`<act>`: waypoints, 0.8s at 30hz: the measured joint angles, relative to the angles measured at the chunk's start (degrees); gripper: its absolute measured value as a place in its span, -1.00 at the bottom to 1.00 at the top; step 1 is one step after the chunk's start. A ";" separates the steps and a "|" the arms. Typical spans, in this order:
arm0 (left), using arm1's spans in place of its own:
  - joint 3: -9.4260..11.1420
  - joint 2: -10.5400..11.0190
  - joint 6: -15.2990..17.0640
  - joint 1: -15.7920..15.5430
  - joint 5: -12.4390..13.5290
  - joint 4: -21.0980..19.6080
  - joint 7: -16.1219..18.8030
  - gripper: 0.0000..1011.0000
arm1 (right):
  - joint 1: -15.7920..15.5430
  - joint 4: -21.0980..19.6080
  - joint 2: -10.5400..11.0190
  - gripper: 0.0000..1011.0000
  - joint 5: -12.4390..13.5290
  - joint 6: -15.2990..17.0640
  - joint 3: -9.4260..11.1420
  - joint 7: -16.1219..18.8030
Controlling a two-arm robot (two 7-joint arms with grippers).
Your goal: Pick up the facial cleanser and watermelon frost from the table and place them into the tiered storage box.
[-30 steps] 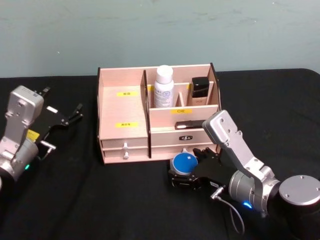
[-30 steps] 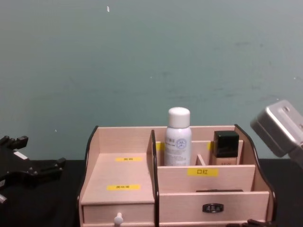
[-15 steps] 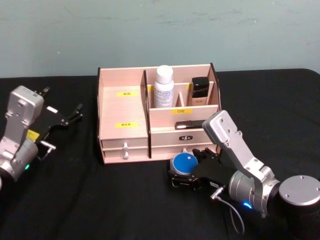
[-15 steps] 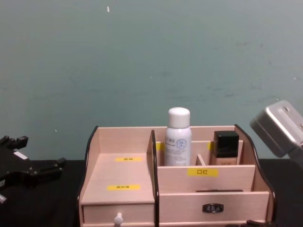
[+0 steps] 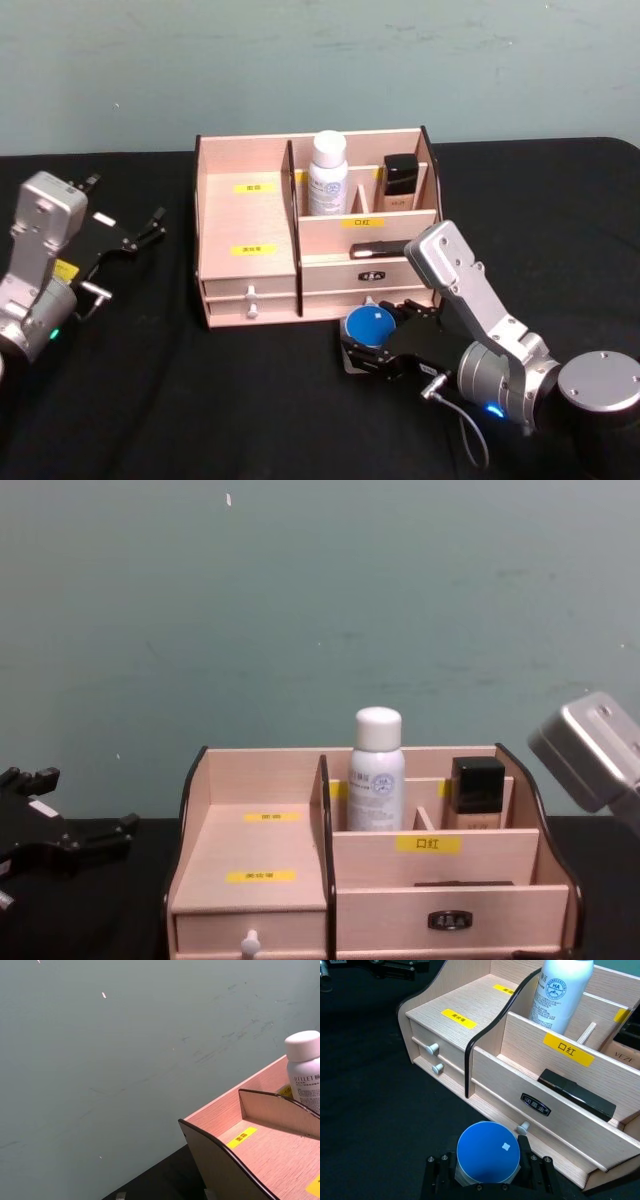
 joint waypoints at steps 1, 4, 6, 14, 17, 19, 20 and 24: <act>0.00 0.00 0.00 0.00 0.00 0.00 0.00 1.00 | 0.00 0.00 0.00 0.44 0.00 0.00 0.00 -0.01; 0.00 0.00 0.00 0.00 0.00 0.00 0.00 1.00 | 0.00 0.00 0.00 0.44 0.00 0.00 0.00 -0.01; 0.00 0.00 0.00 0.00 0.00 0.00 0.00 1.00 | 0.00 0.00 0.00 0.44 0.00 0.00 0.00 -0.01; 0.00 0.00 0.00 0.00 0.00 0.00 0.00 1.00 | -0.27 -0.09 0.07 0.44 0.02 -0.36 0.17 0.22; 0.00 0.00 0.00 0.00 0.00 0.00 0.00 1.00 | -0.47 -0.54 0.38 0.44 0.17 -0.76 0.24 0.64; 0.00 0.00 0.00 0.00 0.00 0.00 0.00 1.00 | -0.58 -1.24 0.71 0.44 0.32 -1.06 0.29 0.98; 0.00 0.00 0.00 0.00 0.00 0.00 0.00 1.00 | -0.63 -1.49 0.83 0.44 0.39 -1.10 0.30 1.09; 0.00 0.00 0.00 0.00 0.00 0.00 0.00 1.00 | -0.87 -3.67 1.67 0.44 0.88 -1.37 0.35 1.87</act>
